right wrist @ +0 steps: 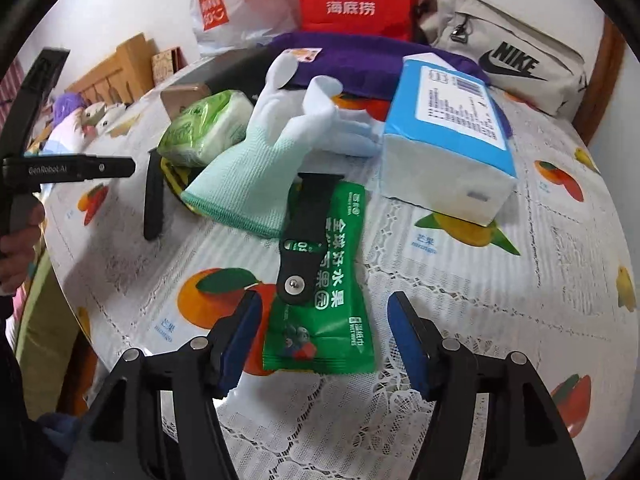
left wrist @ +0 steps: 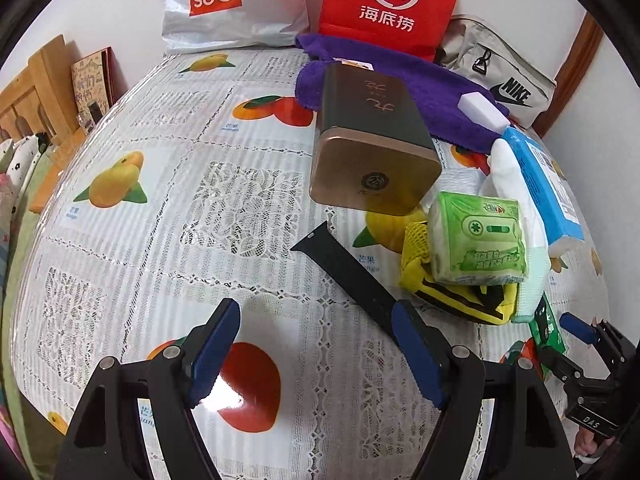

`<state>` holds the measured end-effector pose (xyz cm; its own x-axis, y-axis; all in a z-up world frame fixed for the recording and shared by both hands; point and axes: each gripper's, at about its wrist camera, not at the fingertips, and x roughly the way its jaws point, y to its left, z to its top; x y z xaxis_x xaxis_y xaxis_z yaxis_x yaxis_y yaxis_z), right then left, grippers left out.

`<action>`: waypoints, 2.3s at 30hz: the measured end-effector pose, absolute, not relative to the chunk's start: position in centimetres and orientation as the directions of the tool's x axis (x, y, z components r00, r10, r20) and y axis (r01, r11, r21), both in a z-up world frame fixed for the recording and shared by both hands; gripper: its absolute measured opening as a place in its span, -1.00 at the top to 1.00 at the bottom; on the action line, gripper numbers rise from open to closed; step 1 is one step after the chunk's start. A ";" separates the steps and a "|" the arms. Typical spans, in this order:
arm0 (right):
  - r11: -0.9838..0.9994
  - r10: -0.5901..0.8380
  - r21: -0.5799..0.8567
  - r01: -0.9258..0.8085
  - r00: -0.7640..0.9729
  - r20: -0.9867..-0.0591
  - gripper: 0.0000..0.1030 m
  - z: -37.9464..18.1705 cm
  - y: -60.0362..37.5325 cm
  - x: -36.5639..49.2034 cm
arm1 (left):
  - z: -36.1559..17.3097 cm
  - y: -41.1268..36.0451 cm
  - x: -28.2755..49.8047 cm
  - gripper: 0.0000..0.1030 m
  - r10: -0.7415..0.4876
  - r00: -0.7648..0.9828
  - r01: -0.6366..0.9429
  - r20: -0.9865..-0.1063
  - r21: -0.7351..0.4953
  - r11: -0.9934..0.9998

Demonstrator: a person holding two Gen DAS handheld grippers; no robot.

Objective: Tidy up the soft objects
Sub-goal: 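Lift the buckled strap piece off the green packet with the right tool, then grasp the other black strap piece with the left tool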

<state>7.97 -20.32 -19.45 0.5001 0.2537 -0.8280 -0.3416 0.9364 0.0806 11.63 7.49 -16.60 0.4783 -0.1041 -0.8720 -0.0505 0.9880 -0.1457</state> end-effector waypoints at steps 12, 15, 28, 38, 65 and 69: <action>0.937 0.290 0.131 -0.324 0.512 -0.809 0.17 -19.7 -18.6 12.1 | -17.1 7.8 12.2 -0.49 -0.125 0.467 -0.052 -0.875 -0.168 0.984; 0.936 0.277 0.109 -0.334 0.511 -0.814 0.20 -19.9 -18.0 12.4 | -17.2 7.7 12.4 -0.49 -0.130 0.466 -0.044 -0.875 -0.170 0.984; 0.929 0.231 0.040 -0.368 0.490 -0.841 0.35 -19.2 -18.7 10.7 | -17.3 7.5 12.4 -0.49 -0.135 0.466 -0.031 -0.875 -0.168 0.985; 0.925 0.279 0.101 -0.365 0.476 -0.834 0.48 -19.7 -18.3 12.5 | -17.3 7.5 12.5 -0.49 -0.127 0.461 -0.037 -0.878 -0.162 0.986; 0.937 0.326 0.186 -0.297 0.541 -0.775 0.61 -16.8 -21.9 10.1 | -18.1 3.7 13.1 -0.50 -0.044 0.464 -0.002 -0.885 -0.051 0.999; 0.942 0.314 0.185 -0.280 0.546 -0.776 0.61 -17.2 -22.8 9.8 | -18.4 2.1 12.9 -0.59 0.030 0.485 0.021 -0.874 0.046 0.999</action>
